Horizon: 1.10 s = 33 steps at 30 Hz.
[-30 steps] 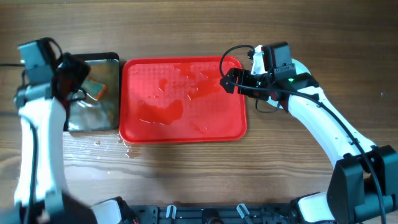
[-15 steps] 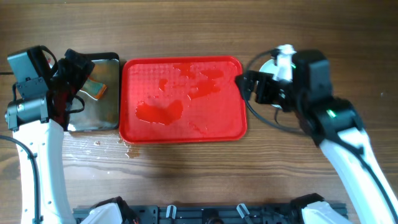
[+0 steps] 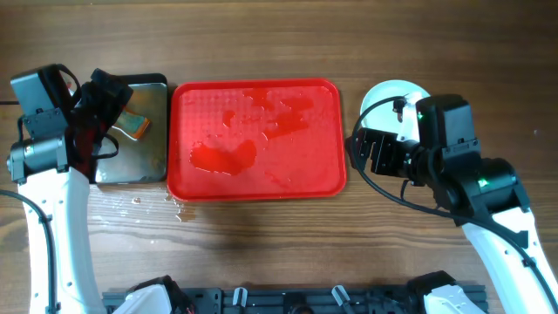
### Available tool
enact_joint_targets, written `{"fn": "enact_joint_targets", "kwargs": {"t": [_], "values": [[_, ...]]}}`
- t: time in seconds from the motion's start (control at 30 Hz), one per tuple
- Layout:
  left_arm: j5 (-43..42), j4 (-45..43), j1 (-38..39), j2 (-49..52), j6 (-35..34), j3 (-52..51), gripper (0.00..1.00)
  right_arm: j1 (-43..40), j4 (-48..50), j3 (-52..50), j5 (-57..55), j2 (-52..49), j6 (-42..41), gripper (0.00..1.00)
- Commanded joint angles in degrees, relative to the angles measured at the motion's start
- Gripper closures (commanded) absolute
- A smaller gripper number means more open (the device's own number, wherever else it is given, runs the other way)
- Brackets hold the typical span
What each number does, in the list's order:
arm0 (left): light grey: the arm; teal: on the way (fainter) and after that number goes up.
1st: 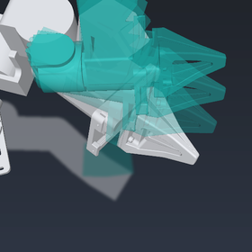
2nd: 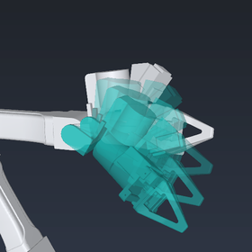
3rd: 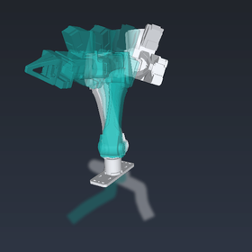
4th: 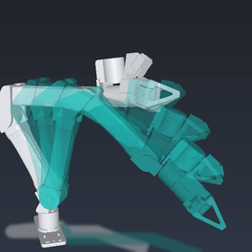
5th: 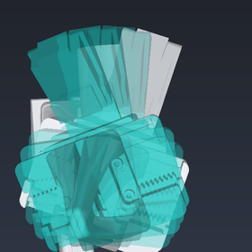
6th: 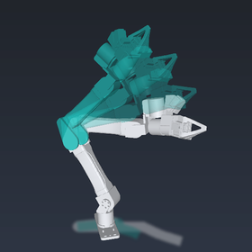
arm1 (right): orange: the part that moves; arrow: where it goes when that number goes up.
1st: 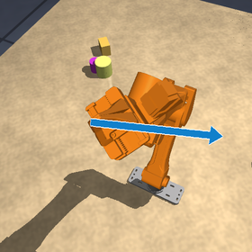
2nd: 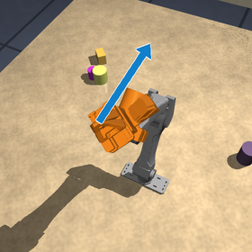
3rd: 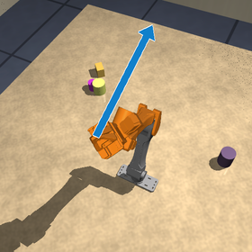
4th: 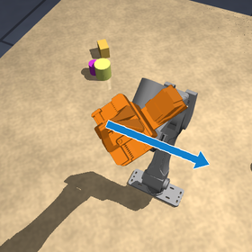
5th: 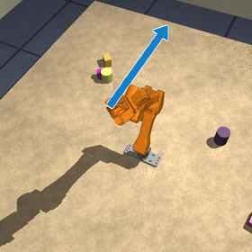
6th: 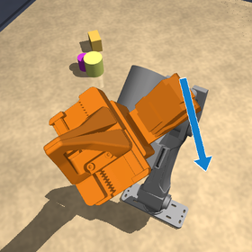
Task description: Clean dirty plates on tray and stack at the side
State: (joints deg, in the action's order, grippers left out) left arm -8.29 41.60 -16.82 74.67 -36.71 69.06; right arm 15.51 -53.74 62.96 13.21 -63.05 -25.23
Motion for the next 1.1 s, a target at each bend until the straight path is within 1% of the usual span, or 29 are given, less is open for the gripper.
{"fn": "enact_joint_targets", "kwargs": {"t": [0.0, 0.1, 0.2, 0.23, 0.33, 0.4, 0.47, 0.6, 0.7, 0.77, 0.87, 0.93, 1.07], "values": [[-0.7, -0.2, 0.0, -0.4, 0.3, 0.0, 0.0, 0.3, 0.0, -0.4, -0.7, -0.1, 1.4, 0.0], [-0.7, -0.1, 0.0, -0.4, 0.3, 0.0, 0.0, 0.3, 0.9, -0.4, 0.5, 1.5, 3.0, 0.0], [-0.7, -0.1, 0.0, -0.4, 0.3, 0.0, 0.0, 0.3, 3.6, -0.4, -0.2, 3.6, 11.0, 0.0], [-0.7, -0.1, 0.0, -0.4, 0.3, 0.0, 0.0, 0.3, 3.6, -0.4, -1.5, 4.0, 12.1, 0.0], [-0.7, -0.1, 0.0, -0.4, 0.3, 0.0, 0.0, 0.0, 3.7, -1.9, -7.4, 7.3, 12.1, 0.0], [-0.7, -0.1, 0.0, -0.4, 0.3, 0.0, 0.0, -1.4, 6.2, -4.4, -7.7, 10.3, 12.2, 0.0], [-0.7, -0.1, 0.0, -0.4, 0.3, 0.0, 0.0, -4.2, 11.7, -9.2, -6.2, 15.1, 11.5, 0.0], [-0.7, -0.1, 0.0, -0.4, 0.3, 0.0, 0.0, -9.2, 25.1, -22.1, -1.7, 24.4, 11.6, 0.0], [-0.7, -0.2, 0.0, -0.4, 0.3, 0.0, 0.0, -11.5, 40.3, -36.6, 0.4, 33.0, 11.5, 0.0], [-0.7, -0.1, 0.0, -0.4, 0.3, 0.0, 0.0, -12.2, 47.3, -43.6, 0.4, 37.9, 11.5, 0.0], [-0.7, -0.1, 0.0, -0.4, 0.3, 0.0, 0.0, -13.8, 53.5, -51.5, 0.4, 45.0, 11.5, 0.0], [-0.7, -0.2, 0.0, -0.4, 0.3, 0.0, 0.0, -14.8, 56.2, -54.6, 0.4, 48.2, 11.5, 0.0], [-0.7, -0.1, 0.0, -0.4, 0.3, 0.0, 0.0, -16.8, 57.6, -57.9, 0.1, 54.1, 11.6, 0.0]]}}
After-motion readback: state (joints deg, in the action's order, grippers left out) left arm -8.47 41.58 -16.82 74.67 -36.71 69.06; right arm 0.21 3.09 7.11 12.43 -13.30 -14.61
